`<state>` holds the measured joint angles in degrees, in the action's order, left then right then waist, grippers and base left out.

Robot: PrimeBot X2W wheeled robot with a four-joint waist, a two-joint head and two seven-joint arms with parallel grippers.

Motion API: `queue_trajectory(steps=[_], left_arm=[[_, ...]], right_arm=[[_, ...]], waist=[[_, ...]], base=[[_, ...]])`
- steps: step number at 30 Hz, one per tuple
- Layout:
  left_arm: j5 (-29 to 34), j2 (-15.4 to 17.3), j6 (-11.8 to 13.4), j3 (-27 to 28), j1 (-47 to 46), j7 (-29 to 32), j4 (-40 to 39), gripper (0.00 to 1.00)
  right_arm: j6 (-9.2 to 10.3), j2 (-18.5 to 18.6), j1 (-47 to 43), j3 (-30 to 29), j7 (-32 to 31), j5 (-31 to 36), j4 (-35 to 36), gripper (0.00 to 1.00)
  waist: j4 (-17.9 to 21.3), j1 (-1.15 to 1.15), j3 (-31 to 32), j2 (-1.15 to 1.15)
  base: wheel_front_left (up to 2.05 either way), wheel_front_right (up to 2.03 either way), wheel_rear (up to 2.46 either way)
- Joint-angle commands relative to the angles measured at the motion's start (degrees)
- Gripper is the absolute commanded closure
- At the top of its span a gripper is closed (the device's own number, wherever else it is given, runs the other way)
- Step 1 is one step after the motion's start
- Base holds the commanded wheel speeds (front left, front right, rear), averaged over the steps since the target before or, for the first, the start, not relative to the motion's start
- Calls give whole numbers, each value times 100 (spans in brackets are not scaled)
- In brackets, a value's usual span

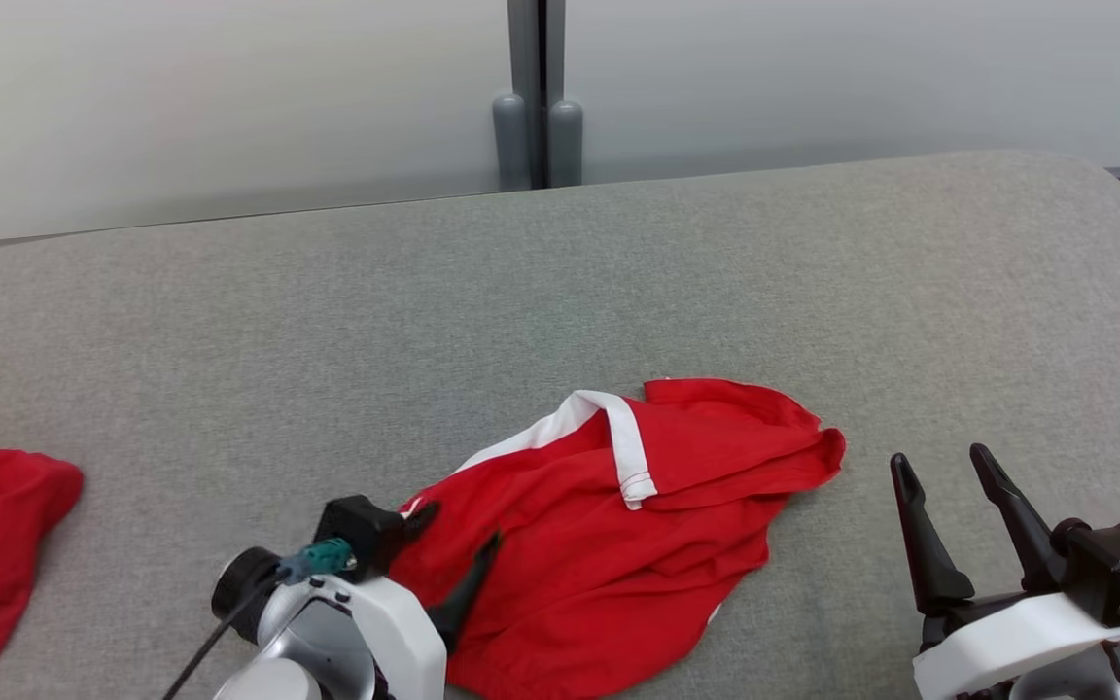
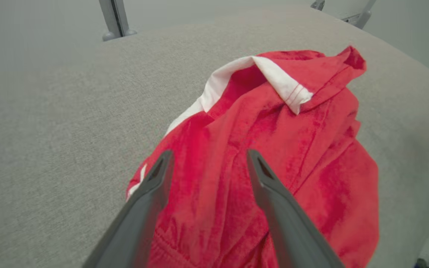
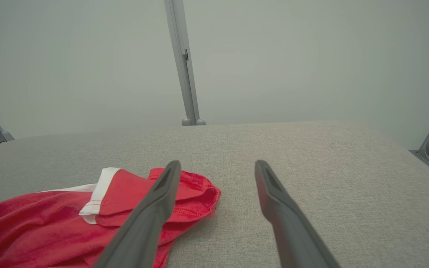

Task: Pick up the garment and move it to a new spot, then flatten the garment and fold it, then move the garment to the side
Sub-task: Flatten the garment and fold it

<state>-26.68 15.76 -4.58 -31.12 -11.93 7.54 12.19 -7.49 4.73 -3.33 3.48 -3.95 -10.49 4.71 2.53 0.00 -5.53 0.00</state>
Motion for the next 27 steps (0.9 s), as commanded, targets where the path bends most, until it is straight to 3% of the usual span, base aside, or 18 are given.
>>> queue_trajectory(steps=[1,3,4,5,6,7,20,27], left_arm=[[51,55,-35,-65,-82,63,95,0],[100,60,-72,-191,-129,142,224,0],[139,69,-80,-229,-159,157,269,14],[153,68,-86,-272,-186,156,308,67],[153,68,-86,-272,-186,156,308,67],[200,77,-91,-314,-205,164,351,100],[874,7,-77,-1104,-115,80,-40,100],[705,-93,-185,-1519,105,214,216,100]], right_arm=[[0,1,71,-18,58,-2,-15,0],[0,-13,64,-44,77,-9,-34,0],[0,-20,71,-44,90,-10,-35,0],[0,-24,81,-55,105,-6,-42,0],[0,-24,81,-55,105,-6,-42,0],[0,-27,90,-64,113,-4,-53,0],[0,-64,118,-115,145,7,-94,0],[0,-79,187,-40,133,-9,-120,0]], waist=[[71,0,-53,0],[101,0,-83,0],[115,0,-103,0],[125,0,-122,0],[125,0,-122,0],[132,0,-136,0],[-22,0,-212,0],[-66,0,-218,0]], base=[[0,0,0],[0,0,0],[0,0,0],[0,0,0],[0,0,0],[0,0,0],[0,0,0],[0,0,0]])
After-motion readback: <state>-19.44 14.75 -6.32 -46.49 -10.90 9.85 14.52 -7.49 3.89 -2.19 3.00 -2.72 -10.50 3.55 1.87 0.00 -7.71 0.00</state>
